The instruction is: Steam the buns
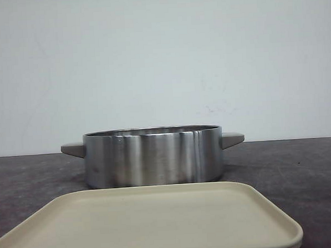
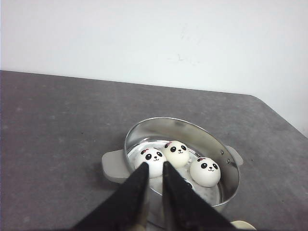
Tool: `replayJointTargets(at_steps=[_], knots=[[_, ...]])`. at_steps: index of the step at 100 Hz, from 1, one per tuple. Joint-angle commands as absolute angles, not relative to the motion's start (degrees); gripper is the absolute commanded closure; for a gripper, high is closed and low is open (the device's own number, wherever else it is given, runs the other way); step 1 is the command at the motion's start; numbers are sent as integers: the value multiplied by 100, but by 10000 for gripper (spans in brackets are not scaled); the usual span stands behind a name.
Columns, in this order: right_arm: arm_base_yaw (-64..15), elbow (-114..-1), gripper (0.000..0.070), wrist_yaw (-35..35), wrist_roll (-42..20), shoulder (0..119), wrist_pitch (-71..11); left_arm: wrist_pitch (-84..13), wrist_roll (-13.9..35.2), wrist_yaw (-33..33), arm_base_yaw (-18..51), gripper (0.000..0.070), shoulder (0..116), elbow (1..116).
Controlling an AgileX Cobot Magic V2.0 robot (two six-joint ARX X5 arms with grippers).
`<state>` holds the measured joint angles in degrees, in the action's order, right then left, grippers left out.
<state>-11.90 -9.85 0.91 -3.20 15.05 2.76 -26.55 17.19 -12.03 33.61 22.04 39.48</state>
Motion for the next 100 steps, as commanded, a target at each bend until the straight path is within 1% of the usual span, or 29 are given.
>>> replayJointTargets(at_steps=[1,15,30,52,67,100], knots=[[-976,-637,694,259,-285,1013,340,-2574,1719,-1223,3387,700,2200,4045],[-650,-73,694,261,-392,346,320,-2576,1719,-1221,3387,700,2202,4045],[-467,-67,694,178,-392,8,-539,-2576,1719,-1221,3387,700,2200,4045],[-425,-67,694,108,-392,21,-1035,-2576,1719,-1221,3387,700,2200,4045],[-436,-67,694,-16,-379,21,-1031,-2576,1719,-1221,3387,700,2200,4045],[-436,-69,694,-1,-384,21,-891,-2576,1719,-1221,3387,700,2200,4045]])
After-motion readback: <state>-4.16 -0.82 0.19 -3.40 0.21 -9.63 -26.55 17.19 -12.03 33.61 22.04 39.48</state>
